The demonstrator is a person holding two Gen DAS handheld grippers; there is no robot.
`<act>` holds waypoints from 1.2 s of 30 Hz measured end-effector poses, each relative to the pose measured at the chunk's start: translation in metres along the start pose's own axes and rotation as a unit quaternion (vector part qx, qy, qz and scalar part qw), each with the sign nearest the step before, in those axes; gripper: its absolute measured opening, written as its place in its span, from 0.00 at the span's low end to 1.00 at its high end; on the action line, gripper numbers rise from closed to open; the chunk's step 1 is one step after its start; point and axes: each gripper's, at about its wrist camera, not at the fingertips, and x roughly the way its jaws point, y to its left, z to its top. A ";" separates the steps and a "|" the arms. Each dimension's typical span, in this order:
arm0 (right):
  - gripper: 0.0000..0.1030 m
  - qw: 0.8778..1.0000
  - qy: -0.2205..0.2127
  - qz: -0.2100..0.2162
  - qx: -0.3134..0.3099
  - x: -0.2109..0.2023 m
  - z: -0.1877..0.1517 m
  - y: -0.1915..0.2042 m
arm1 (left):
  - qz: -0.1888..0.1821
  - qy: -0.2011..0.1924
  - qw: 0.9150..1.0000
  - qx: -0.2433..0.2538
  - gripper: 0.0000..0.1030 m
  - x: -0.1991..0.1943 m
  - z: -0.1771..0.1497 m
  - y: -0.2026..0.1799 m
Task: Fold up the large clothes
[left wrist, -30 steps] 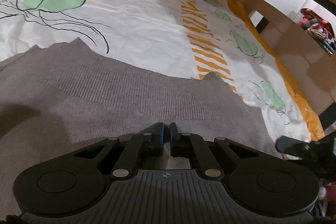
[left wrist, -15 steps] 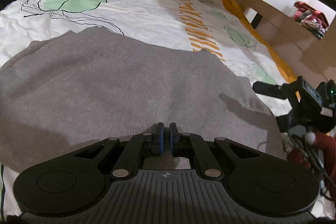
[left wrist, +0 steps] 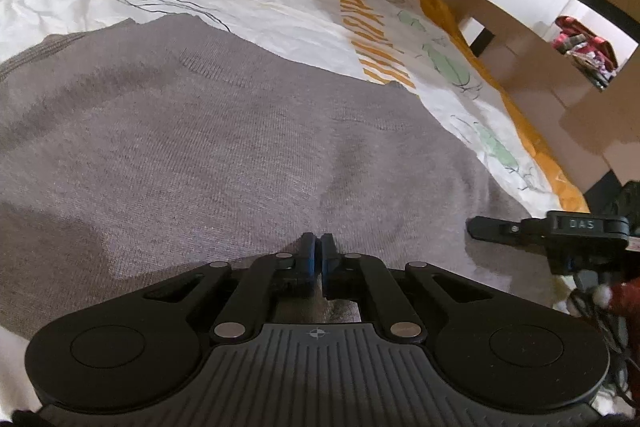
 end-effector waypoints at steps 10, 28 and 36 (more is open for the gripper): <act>0.33 0.998 -0.030 0.057 -0.014 -0.024 0.021 0.084 | -0.033 0.007 0.999 -0.020 0.05 -0.011 0.000 0.011; 0.33 0.980 0.113 0.073 -0.144 0.155 -0.014 0.255 | 0.058 -0.019 0.998 -0.002 0.23 -0.122 -0.027 0.068; 0.70 0.975 0.125 0.114 -0.142 0.183 -0.038 0.246 | 0.038 -0.009 0.999 0.006 0.24 -0.129 -0.024 0.068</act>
